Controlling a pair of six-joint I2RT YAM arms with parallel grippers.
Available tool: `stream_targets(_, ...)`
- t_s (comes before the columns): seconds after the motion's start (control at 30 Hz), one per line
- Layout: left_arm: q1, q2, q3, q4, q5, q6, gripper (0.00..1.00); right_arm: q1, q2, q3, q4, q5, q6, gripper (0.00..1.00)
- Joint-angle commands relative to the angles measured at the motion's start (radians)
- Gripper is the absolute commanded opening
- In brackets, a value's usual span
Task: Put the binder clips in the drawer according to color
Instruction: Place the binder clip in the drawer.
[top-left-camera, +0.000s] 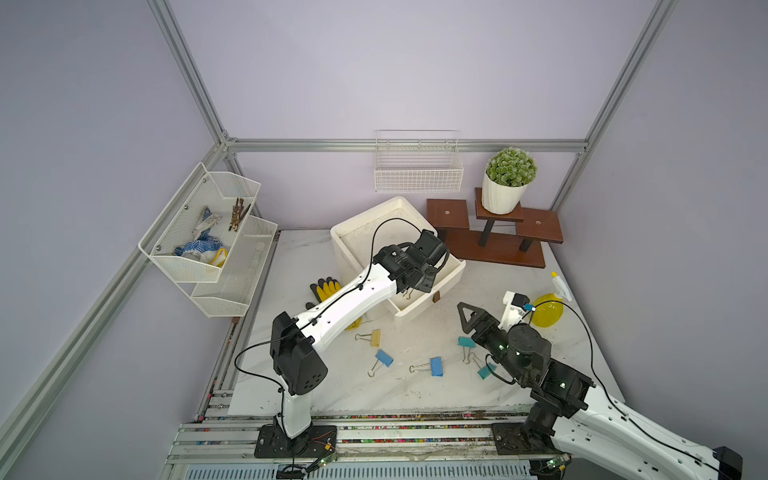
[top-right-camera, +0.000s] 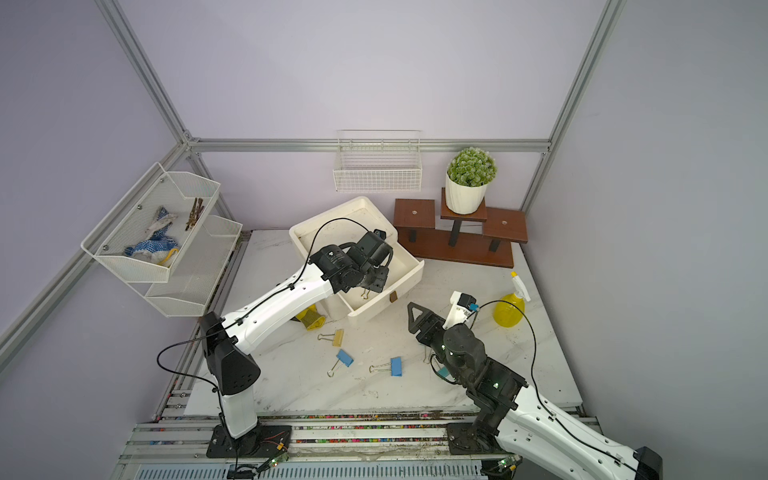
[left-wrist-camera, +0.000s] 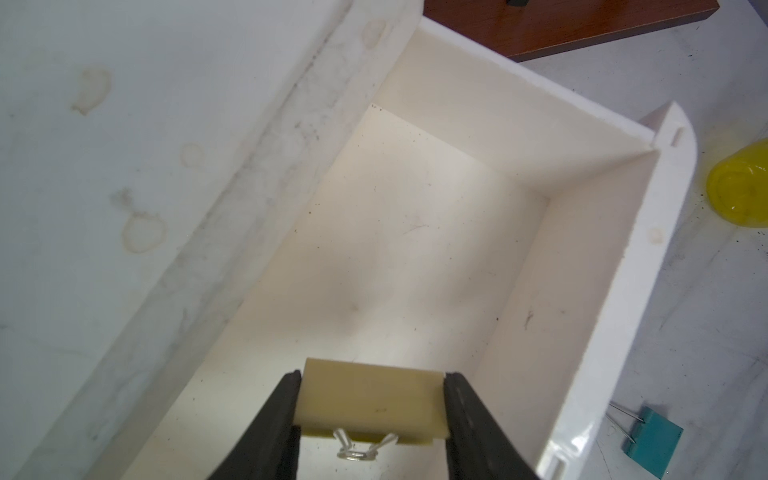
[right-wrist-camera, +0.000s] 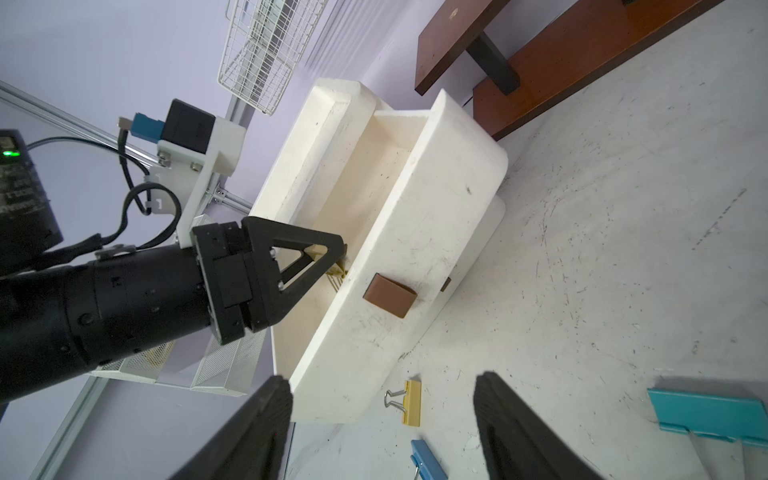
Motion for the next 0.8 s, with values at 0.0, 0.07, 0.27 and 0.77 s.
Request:
stream_targets(0.0,-0.003,-0.060,-0.030,0.024,-0.026,-0.012,0.48,-0.005,0.008,0.023,-0.012,0.009,-0.012,0.75)
stream_targets(0.07,-0.004,-0.064,-0.039,0.012,-0.024,-0.016,0.62,-0.004,0.012,0.023,-0.010,0.008,-0.011,0.75)
stream_targets(0.27,-0.008,-0.087,-0.039,0.007,0.003,-0.035,0.79,-0.004,0.026,0.026,-0.001,0.010,-0.010,0.76)
stream_targets(0.77,-0.049,-0.775,-0.760,0.118,-0.142,-0.649,0.67,-0.005,0.040,0.022,0.007,-0.001,-0.017,0.76)
